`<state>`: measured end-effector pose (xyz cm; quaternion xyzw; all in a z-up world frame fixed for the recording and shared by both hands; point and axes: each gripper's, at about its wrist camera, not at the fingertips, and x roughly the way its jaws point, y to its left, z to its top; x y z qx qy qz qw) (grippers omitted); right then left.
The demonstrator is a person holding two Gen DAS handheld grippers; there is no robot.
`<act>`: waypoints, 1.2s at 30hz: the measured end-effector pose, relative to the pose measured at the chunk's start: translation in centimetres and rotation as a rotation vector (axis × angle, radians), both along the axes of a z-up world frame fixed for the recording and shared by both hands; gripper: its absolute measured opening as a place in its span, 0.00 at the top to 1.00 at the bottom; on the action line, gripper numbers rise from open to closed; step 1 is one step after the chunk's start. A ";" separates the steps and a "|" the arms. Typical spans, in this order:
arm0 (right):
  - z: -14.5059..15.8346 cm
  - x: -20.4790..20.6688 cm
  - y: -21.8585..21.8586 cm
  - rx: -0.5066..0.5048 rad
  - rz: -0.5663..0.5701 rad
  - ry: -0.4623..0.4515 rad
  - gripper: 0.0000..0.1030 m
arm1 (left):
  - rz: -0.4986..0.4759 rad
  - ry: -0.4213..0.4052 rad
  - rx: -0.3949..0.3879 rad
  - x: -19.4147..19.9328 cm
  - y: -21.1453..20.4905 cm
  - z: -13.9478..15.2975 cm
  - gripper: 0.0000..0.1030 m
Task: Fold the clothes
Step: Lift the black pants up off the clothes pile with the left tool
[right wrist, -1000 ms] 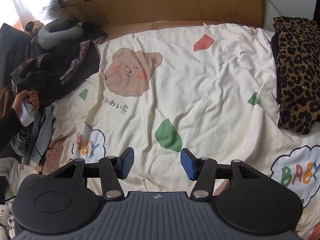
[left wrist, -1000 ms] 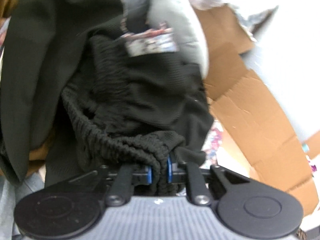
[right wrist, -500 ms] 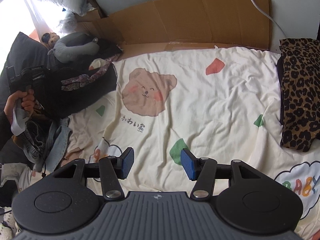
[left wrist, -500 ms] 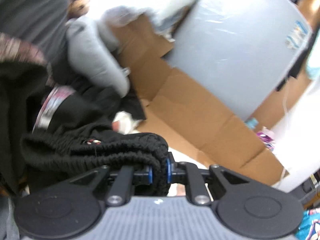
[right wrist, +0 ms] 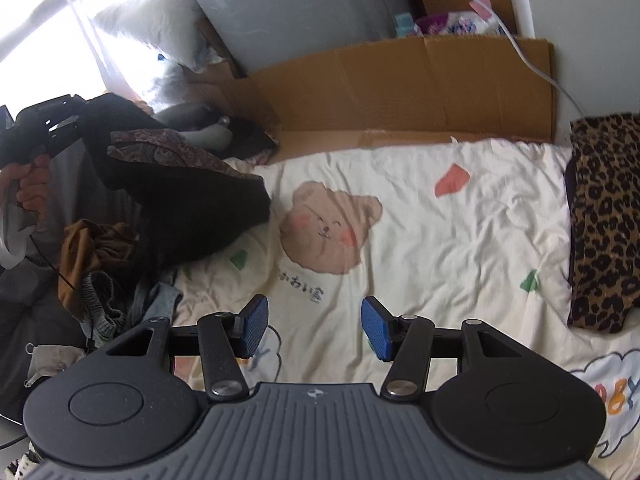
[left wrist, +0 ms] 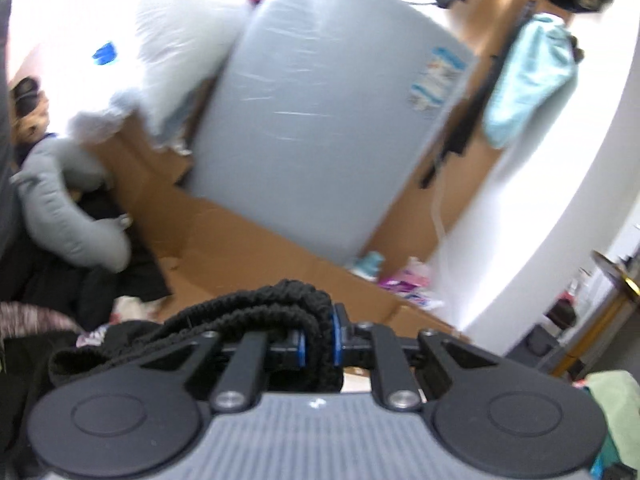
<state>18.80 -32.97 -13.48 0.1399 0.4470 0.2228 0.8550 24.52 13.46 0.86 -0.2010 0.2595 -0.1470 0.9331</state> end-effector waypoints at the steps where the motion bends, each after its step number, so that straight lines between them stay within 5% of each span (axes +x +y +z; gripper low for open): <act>1: 0.5 -0.1 0.2 0.005 0.009 -0.016 0.46 | -0.015 -0.008 -0.003 -0.2 -0.7 0.4 0.87; 7: 2.7 -0.9 1.6 0.017 0.064 -0.111 0.31 | -0.092 -0.046 -0.038 -1.7 -4.7 2.9 0.87; 13: 3.4 -1.5 3.6 -0.015 0.125 -0.176 0.31 | -0.164 -0.084 -0.057 -4.6 -8.8 6.3 0.87; 24: 5.7 -0.6 1.9 -0.076 0.031 -0.305 0.19 | -0.253 -0.153 -0.111 -7.6 -12.4 11.0 0.88; 34: 7.3 0.4 4.0 -0.027 0.117 -0.385 0.19 | -0.339 -0.194 -0.116 -10.5 -14.7 14.7 0.88; 36: 7.8 0.3 4.7 0.016 0.182 -0.405 0.29 | -0.347 -0.199 -0.112 -10.7 -14.9 15.0 0.88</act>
